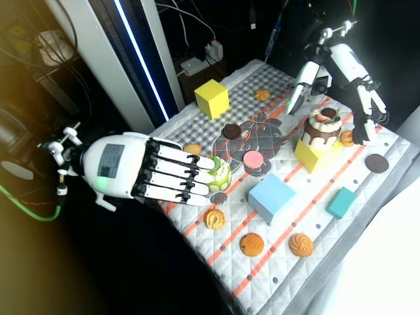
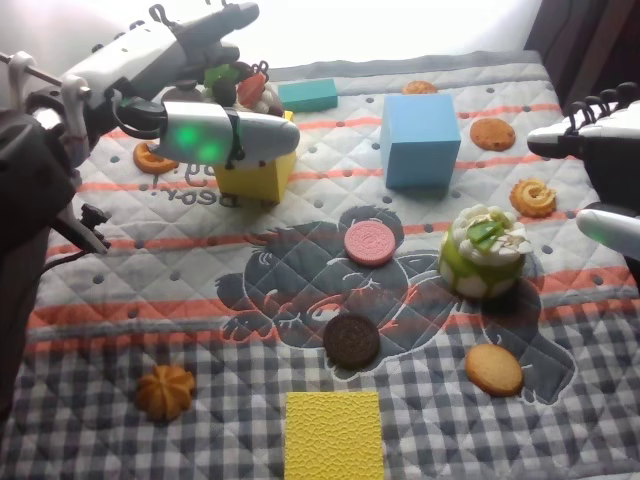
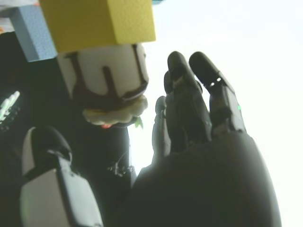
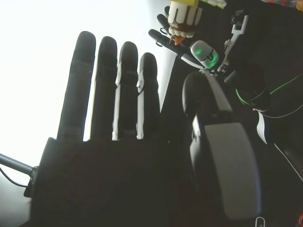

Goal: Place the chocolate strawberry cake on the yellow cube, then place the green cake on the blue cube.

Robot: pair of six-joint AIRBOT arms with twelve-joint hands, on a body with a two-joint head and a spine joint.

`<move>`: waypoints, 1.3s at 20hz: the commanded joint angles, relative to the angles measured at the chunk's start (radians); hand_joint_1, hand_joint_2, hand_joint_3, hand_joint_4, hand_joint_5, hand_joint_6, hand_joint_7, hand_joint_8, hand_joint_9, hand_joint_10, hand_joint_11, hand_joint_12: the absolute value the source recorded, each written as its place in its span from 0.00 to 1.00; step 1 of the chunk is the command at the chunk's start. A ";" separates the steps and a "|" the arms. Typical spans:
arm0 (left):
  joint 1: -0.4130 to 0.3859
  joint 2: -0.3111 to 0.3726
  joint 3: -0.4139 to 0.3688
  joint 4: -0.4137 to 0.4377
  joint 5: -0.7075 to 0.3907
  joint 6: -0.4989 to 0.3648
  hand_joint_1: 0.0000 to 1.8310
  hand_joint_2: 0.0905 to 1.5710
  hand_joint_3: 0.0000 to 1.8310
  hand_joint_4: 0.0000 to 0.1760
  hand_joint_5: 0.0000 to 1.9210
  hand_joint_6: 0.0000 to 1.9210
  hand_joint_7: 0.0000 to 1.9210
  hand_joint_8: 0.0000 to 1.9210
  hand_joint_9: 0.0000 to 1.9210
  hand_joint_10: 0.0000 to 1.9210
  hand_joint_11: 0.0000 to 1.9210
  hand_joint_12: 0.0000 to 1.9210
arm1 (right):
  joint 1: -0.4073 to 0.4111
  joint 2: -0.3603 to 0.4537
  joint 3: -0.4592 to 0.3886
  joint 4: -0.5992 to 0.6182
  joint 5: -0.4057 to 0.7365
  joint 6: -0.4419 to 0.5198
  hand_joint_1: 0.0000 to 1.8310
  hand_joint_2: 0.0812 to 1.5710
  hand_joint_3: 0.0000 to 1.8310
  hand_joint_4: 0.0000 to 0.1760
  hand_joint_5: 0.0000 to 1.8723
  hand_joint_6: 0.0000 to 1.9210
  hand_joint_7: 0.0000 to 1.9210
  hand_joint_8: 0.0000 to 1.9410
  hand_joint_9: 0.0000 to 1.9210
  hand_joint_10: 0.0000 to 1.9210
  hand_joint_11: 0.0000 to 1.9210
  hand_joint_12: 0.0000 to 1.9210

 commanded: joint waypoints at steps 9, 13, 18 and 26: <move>0.246 0.216 -0.227 0.063 -0.523 -0.222 0.30 0.47 0.00 0.97 0.00 0.00 0.00 0.00 0.00 0.00 0.00 0.00 | 0.051 -0.025 0.013 0.013 0.109 0.006 0.31 0.80 0.00 0.00 0.26 0.00 0.27 0.00 0.26 0.00 0.26 0.00; 0.421 0.320 -0.380 0.135 -0.706 -0.287 0.36 0.47 0.00 0.99 0.00 0.00 0.00 0.00 0.00 0.00 0.00 0.00 | 0.128 -0.070 0.044 -0.058 -0.016 0.012 0.19 0.76 0.00 0.01 0.18 0.00 0.16 0.00 0.13 0.00 0.15 0.00; 0.571 0.382 -0.476 0.193 -0.817 -0.357 0.43 0.42 0.00 1.00 0.00 0.00 0.00 0.00 0.00 0.00 0.00 0.00 | 0.176 -0.121 0.081 -0.127 -0.154 0.035 0.35 0.73 0.00 0.46 0.16 0.00 0.23 0.00 0.26 0.00 0.18 0.25; 0.612 0.352 -0.467 0.177 -0.810 -0.433 0.43 0.45 0.00 1.00 0.00 0.00 0.00 0.00 0.00 0.00 0.00 0.00 | 0.188 -0.154 0.116 -0.130 -0.251 0.035 0.70 0.70 0.00 0.00 0.43 0.01 0.47 0.46 0.49 0.27 0.33 0.70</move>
